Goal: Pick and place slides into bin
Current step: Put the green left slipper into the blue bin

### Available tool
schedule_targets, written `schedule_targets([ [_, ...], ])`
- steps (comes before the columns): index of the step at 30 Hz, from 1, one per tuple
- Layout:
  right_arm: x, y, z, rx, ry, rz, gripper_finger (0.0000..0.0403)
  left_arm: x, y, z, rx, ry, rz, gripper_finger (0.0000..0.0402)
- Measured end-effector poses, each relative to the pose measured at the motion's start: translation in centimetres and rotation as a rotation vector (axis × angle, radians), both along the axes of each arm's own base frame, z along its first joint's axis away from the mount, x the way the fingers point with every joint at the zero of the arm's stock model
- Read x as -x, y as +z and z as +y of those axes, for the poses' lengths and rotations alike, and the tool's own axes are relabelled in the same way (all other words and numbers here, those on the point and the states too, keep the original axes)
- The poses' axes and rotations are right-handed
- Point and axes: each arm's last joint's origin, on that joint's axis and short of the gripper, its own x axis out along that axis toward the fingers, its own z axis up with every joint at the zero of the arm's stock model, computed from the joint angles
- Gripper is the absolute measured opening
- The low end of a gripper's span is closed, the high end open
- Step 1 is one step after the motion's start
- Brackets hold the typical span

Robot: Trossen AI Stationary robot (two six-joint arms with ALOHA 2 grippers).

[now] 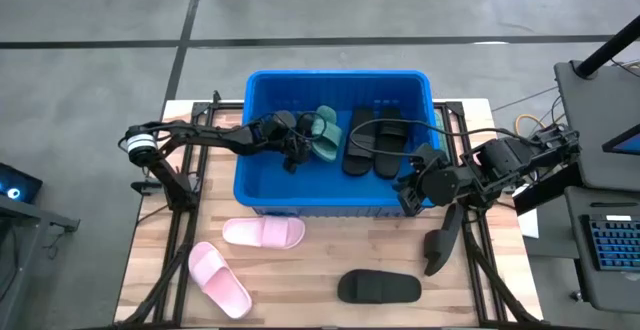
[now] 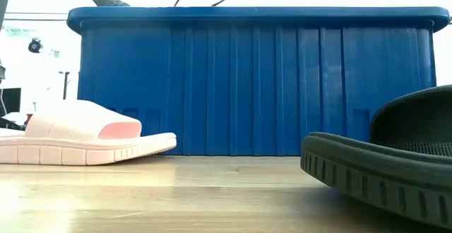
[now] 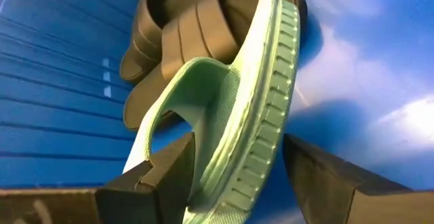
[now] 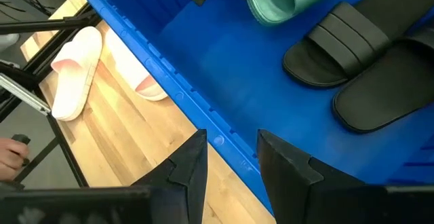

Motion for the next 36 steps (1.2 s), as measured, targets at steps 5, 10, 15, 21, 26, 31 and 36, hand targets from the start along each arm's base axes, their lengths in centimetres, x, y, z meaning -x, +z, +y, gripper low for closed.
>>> schedule_targets([
  [5, -0.15, 0.11, 0.06, -0.008, 0.001, -0.019, 0.0118, -0.15, 0.18, -0.07, -0.002, -0.061, -0.029, 0.0206],
  [10, -0.14, 0.11, 0.06, -0.008, 0.001, -0.018, 0.0118, -0.13, 0.39, -0.34, 0.050, -0.143, -0.056, 0.0206],
  [15, -0.14, 0.11, 0.06, -0.010, -0.001, -0.019, 0.0118, -0.07, 0.37, -0.29, 0.095, -0.130, -0.066, 0.0206],
  [21, -0.14, 0.10, 0.07, -0.012, 0.000, -0.018, 0.0118, 0.14, 0.00, -0.33, 0.146, -0.117, -0.035, 0.0206],
  [26, -0.14, 0.10, 0.08, -0.015, 0.003, -0.017, 0.0118, 0.37, -0.43, -0.47, 0.177, -0.111, 0.007, 0.0206],
  [31, -0.14, 0.10, 0.07, -0.015, 0.002, -0.016, 0.0118, 0.36, -0.45, -0.59, 0.290, -0.091, -0.017, 0.0206],
  [36, -0.13, 0.10, 0.10, -0.023, 0.010, -0.014, 0.0118, 0.26, -0.43, -0.68, 0.354, -0.100, -0.032, 0.0206],
])
